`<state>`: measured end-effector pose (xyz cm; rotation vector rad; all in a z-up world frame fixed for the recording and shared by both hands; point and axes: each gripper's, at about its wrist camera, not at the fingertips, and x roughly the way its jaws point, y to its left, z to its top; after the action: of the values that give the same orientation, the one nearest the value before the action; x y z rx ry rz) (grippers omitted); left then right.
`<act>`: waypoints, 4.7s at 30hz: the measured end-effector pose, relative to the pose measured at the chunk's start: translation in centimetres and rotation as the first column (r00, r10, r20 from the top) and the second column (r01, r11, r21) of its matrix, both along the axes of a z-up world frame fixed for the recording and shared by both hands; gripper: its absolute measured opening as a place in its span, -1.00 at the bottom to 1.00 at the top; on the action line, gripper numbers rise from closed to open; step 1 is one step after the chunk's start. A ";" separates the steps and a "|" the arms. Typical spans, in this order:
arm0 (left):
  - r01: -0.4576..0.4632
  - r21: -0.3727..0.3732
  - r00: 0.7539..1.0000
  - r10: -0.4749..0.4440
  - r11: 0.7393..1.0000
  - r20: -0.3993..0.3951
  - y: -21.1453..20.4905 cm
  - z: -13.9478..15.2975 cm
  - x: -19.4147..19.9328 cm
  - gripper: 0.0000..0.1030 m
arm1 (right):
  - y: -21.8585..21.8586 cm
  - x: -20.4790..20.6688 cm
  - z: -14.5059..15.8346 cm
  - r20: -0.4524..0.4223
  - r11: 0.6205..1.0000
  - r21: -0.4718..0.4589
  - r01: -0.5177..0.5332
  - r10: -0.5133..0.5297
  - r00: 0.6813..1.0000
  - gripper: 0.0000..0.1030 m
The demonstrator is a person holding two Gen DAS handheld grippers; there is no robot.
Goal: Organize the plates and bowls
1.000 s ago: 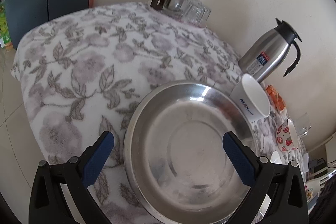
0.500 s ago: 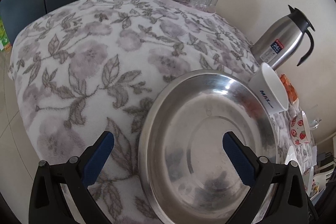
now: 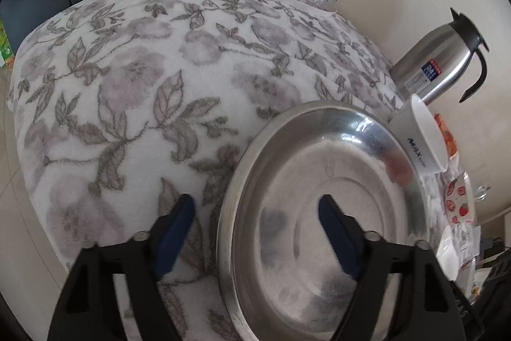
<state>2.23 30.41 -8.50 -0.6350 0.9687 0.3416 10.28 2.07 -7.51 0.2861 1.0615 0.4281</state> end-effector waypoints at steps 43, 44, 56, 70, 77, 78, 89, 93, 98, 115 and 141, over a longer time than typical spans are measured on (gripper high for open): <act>0.075 0.063 0.995 -0.079 0.995 0.059 -6.5 8.3 -0.9 -0.49 | -7.9 -4.9 8.6 0.174 0.999 0.013 0.041 -0.043 0.984 -0.67; 0.083 0.066 0.994 -0.087 0.994 0.065 -7.0 8.7 -0.8 -0.50 | -8.5 -5.1 9.1 0.184 0.998 0.017 0.053 -0.055 0.981 -0.67; 0.209 0.060 0.969 -0.215 0.976 0.119 -14.4 12.4 1.4 -0.49 | -16.8 -6.7 11.5 0.223 0.968 0.133 0.212 -0.237 0.945 -0.66; 0.314 0.006 0.943 -0.313 0.949 0.117 -23.0 12.4 4.4 -0.50 | -25.7 -7.0 9.8 0.150 0.896 0.216 0.387 -0.422 0.894 -0.67; 0.357 -0.019 0.928 -0.352 0.934 0.120 -25.7 11.3 5.5 -0.50 | -28.1 -6.9 8.2 0.108 0.866 0.210 0.453 -0.481 0.870 -0.67; 0.367 -0.019 0.924 -0.362 0.930 0.124 -25.9 11.0 5.5 -0.49 | -28.4 -6.8 7.9 0.103 0.865 0.208 0.456 -0.483 0.869 -0.67; 0.358 -0.046 0.931 -0.353 0.932 0.090 -24.4 8.8 6.2 -0.49 | -26.5 -5.8 6.3 0.076 0.892 0.139 0.431 -0.443 0.893 -0.66; 0.332 -0.080 0.942 -0.327 0.940 0.069 -23.2 7.8 6.1 -0.50 | -25.3 -5.6 5.9 0.075 0.907 0.106 0.407 -0.416 0.906 -0.65; 0.305 -0.078 0.952 -0.303 0.949 0.034 -22.2 6.8 6.1 -0.50 | -24.0 -5.4 5.6 0.077 0.922 0.064 0.382 -0.386 0.919 -0.64; 0.296 -0.097 0.953 -0.301 0.950 -0.041 -22.0 4.9 6.7 -0.49 | -23.4 -4.8 3.9 0.031 0.930 -0.001 0.368 -0.367 0.930 -0.64; 0.273 -0.143 0.942 -0.295 0.951 -0.158 -22.2 2.0 7.1 -0.49 | -23.7 -4.6 2.1 -0.028 0.926 -0.029 0.377 -0.377 0.926 -0.64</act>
<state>9.28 8.21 -6.45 -0.5685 1.2432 0.0837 5.68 -21.58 -5.37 0.4687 1.0144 0.0641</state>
